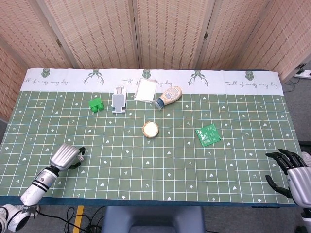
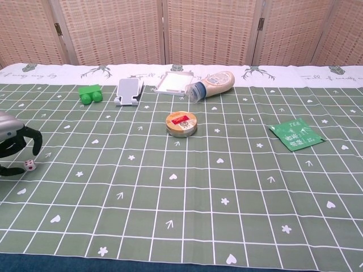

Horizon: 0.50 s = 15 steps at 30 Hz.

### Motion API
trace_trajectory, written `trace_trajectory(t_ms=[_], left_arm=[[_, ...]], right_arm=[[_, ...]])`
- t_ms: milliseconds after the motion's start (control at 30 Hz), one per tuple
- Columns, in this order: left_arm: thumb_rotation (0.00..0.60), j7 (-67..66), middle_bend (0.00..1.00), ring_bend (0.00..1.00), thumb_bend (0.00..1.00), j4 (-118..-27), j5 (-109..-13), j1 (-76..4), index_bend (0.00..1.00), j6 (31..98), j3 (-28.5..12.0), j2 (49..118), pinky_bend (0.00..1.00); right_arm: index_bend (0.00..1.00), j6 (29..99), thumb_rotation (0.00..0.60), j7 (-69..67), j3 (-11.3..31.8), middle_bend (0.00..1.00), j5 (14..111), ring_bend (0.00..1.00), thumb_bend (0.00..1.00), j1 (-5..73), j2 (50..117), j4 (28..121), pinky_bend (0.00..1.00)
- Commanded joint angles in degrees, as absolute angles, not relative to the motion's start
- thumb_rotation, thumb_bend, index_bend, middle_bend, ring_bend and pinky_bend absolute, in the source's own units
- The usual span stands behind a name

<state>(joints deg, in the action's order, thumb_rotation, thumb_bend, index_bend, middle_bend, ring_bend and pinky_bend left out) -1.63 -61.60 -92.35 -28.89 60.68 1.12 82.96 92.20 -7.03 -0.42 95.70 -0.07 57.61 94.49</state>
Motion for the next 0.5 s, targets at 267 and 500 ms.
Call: trace_trajectory(t_ms=[267, 500], left_arm=[[0.600, -1.42, 0.87, 0.75, 0.32, -59.52, -91.80, -29.42, 0.51, 60.47, 1.76, 83.97, 0.80], [0.600, -1.88, 0.87, 0.75, 0.32, -59.29, -91.60, -29.70, 0.51, 60.51, 2.07, 84.27, 0.80]], right_arm=[[0.28, 92.57, 0.600, -6.90, -0.45, 0.30, 95.68, 0.19, 0.25, -0.38, 57.50, 94.59, 0.21], [0.28, 92.55, 0.600, -6.70, -0.44, 0.30, 95.69, 0.19, 0.25, -0.43, 57.47, 94.73, 0.21]])
